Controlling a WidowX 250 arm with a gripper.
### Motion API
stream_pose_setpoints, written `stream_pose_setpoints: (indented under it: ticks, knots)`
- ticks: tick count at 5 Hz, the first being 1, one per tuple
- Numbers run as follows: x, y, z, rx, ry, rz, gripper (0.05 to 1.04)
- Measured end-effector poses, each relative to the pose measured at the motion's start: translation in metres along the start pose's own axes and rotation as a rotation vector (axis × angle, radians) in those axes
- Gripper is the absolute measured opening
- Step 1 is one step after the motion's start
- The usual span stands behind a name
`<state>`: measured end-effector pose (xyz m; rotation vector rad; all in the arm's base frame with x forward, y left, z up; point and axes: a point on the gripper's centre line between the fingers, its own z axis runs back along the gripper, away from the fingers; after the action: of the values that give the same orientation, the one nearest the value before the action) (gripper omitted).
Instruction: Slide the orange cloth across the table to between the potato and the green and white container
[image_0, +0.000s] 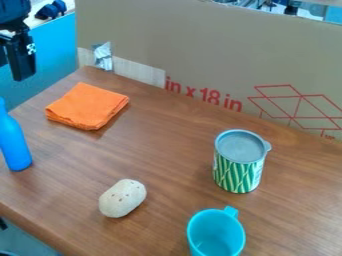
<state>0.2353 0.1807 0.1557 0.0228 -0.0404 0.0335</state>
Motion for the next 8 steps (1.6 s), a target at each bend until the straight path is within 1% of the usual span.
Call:
stream_pose_setpoints:
  ticks: [1, 2, 3, 4, 5, 6, 7, 8]
  knots:
    - [0.000, -0.001, -0.010, -0.017, 0.021, -0.007, 1.001]
    - [0.023, 0.003, -0.025, -0.028, -0.055, -0.115, 1.001]
    - [0.050, 0.007, -0.037, -0.065, -0.082, -0.149, 1.001]
    - [0.079, 0.004, -0.048, -0.056, -0.071, -0.191, 1.001]
    - [0.105, 0.002, -0.071, -0.051, -0.001, -0.199, 1.001]
    - [0.126, -0.007, -0.080, -0.030, 0.022, -0.203, 1.001]
    - [0.138, -0.018, -0.087, -0.009, 0.034, -0.226, 1.001]
    - [0.145, -0.026, -0.091, 0.010, 0.024, -0.242, 1.001]
